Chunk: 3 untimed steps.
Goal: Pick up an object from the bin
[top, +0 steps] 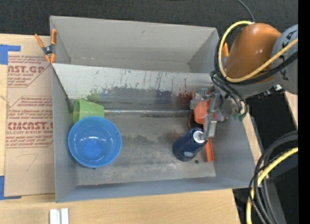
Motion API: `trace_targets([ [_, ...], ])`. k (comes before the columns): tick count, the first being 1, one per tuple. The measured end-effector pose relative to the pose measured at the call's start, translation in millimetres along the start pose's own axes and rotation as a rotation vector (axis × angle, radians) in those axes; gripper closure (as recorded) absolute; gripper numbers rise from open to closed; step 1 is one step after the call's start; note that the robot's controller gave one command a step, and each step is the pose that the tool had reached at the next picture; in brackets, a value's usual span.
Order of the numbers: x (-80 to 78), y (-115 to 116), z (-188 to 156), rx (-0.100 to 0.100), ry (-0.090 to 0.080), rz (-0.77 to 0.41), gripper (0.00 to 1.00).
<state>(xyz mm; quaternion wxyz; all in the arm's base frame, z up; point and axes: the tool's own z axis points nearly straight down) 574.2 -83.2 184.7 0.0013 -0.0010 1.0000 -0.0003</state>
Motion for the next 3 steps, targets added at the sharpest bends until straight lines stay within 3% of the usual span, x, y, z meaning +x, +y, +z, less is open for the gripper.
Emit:
trace_targets([
  [1, 0.0, 0.0, 0.0, 0.000, 0.000, 0.000, 0.00],
  [2, -4.0, 7.9, -52.3, 0.001, -0.009, -0.004, 0.00],
  [3, -12.5, 5.6, -88.3, 0.000, -0.003, -0.035, 0.00],
])
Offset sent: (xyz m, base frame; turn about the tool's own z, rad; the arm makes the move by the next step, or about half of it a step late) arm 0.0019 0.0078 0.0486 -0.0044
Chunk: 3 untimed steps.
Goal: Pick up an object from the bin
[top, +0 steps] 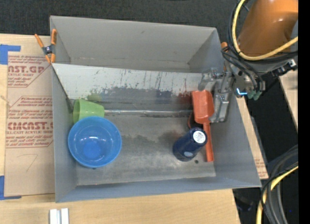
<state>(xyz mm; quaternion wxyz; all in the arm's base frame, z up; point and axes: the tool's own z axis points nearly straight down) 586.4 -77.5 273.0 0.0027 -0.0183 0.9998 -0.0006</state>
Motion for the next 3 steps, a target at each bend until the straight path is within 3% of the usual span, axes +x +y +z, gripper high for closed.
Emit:
trace_targets([
  [1, 26.7, -28.8, 62.5, -0.001, 0.007, 0.075, 0.00],
  [2, 43.0, 9.6, 63.4, -0.002, -0.007, 0.091, 0.00],
  [3, 54.1, -4.7, -24.8, -0.001, -0.004, 0.103, 0.00],
])
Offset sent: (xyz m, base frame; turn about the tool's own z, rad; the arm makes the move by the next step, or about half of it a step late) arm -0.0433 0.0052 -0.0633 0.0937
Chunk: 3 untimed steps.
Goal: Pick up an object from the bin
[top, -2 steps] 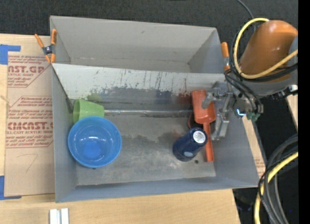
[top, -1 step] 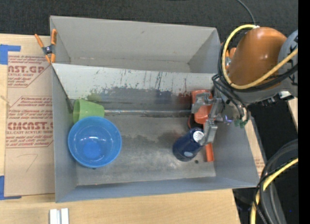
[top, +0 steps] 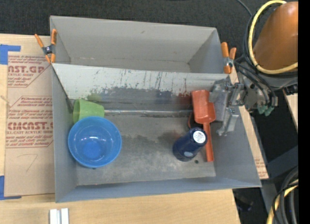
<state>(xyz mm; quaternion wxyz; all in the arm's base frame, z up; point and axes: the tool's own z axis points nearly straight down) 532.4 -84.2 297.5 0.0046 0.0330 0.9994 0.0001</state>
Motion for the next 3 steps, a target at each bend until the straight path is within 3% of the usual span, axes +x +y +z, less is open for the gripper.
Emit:
trace_targets([
  [1, 1.1, -8.4, -30.1, 0.000, -0.005, -0.019, 0.00],
  [2, -0.5, 11.7, -41.6, 0.001, -0.009, -0.218, 0.00],
  [3, 6.6, -42.5, -8.6, 0.004, -0.010, -0.044, 0.00],
])
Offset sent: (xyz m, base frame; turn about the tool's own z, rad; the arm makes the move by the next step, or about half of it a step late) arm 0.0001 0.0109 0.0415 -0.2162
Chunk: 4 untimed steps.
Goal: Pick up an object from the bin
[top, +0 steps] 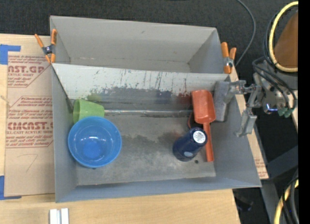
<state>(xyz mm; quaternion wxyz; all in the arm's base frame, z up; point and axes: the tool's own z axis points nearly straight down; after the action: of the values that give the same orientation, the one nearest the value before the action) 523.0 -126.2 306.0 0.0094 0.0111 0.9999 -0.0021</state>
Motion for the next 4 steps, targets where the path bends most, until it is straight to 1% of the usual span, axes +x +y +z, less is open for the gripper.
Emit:
trace_targets([
  [1, 8.9, 46.8, 27.8, -0.006, -0.006, -0.072, 0.00],
  [2, 15.5, 9.5, 57.5, 0.001, -0.009, 0.003, 0.00],
  [3, 24.3, 80.0, 82.4, -0.008, -0.010, -0.053, 0.00],
  [4, 26.6, 47.1, 107.2, 0.002, -0.012, -0.005, 0.00],
])
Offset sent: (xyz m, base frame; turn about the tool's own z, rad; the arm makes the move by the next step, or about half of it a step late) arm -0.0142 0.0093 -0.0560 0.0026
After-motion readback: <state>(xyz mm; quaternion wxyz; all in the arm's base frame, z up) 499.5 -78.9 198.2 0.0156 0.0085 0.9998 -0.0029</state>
